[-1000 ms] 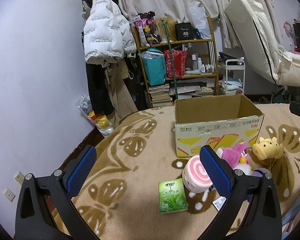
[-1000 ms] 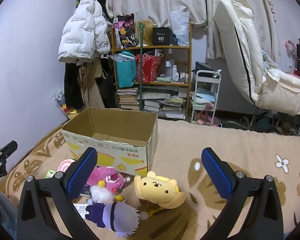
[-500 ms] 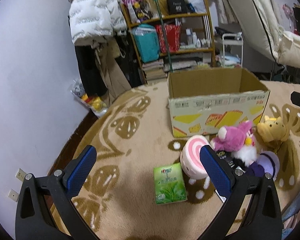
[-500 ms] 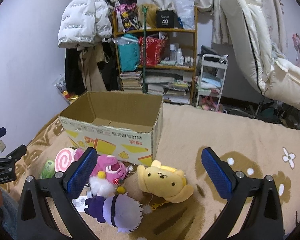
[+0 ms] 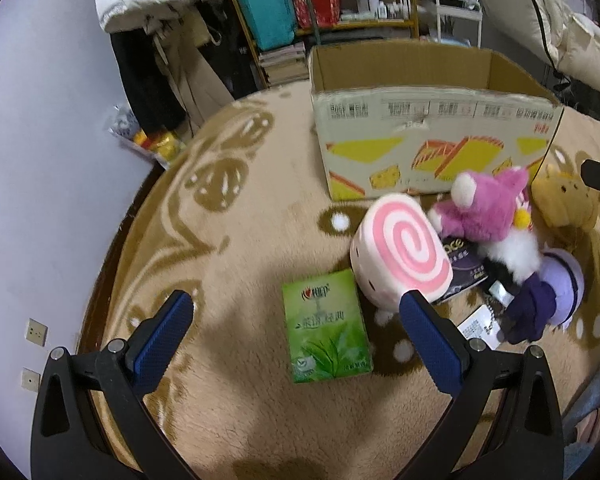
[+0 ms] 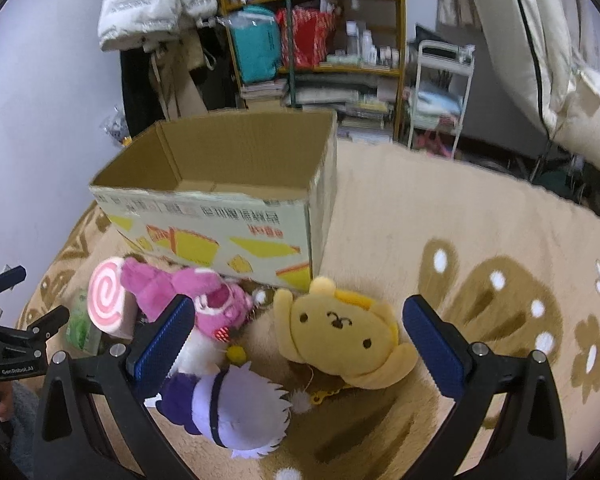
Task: Organize soft objects
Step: 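Grasp the green tissue pack with the left tool while the right tool grasps the yellow bear plush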
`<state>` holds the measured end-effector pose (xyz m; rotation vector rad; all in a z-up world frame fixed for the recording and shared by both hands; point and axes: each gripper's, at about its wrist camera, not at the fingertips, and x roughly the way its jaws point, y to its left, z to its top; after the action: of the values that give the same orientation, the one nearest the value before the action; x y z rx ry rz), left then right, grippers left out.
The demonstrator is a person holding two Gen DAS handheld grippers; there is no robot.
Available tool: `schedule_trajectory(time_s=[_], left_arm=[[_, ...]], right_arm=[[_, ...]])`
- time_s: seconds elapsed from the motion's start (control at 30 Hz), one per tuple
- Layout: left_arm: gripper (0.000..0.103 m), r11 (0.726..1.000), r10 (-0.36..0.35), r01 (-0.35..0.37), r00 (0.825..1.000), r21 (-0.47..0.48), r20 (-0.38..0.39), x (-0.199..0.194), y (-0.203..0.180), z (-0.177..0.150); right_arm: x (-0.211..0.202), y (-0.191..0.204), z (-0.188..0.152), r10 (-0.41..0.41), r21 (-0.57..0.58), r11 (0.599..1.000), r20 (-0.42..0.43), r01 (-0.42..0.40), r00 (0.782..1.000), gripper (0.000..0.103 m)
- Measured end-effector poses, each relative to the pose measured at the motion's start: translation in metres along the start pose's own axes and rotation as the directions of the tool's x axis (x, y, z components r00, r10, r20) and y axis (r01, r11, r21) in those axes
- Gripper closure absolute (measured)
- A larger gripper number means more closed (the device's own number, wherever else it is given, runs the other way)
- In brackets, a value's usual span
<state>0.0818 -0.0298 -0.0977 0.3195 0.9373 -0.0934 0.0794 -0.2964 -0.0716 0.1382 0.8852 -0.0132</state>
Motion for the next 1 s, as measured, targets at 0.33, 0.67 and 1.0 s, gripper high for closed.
schedule_trajectory(time_s=[0.33,0.67,1.0], left_arm=[[0.001,1.0,-0.022,0.02,0.989,-0.016,-0.145,0.036,0.002,-0.006],[0.002,0.999,-0.036,0.029,0.964,-0.03,-0.263,0.073,0.004,-0.012],[0.027,0.992,-0.121,0.103,0.951,-0.078,-0.284,0.077,0.004,-0.013]], right_arm=[[0.036,-0.017,-0.004,-0.002,0.052,0.999,-0.144,0.01,0.99,0.001],[0.057,-0.022,-0.008,-0.031,0.044,0.998,-0.217,0.041,0.976,0.001],[0.063,-0.022,-0.008,-0.045,0.039,0.998,-0.22,0.055,0.974,0.001]])
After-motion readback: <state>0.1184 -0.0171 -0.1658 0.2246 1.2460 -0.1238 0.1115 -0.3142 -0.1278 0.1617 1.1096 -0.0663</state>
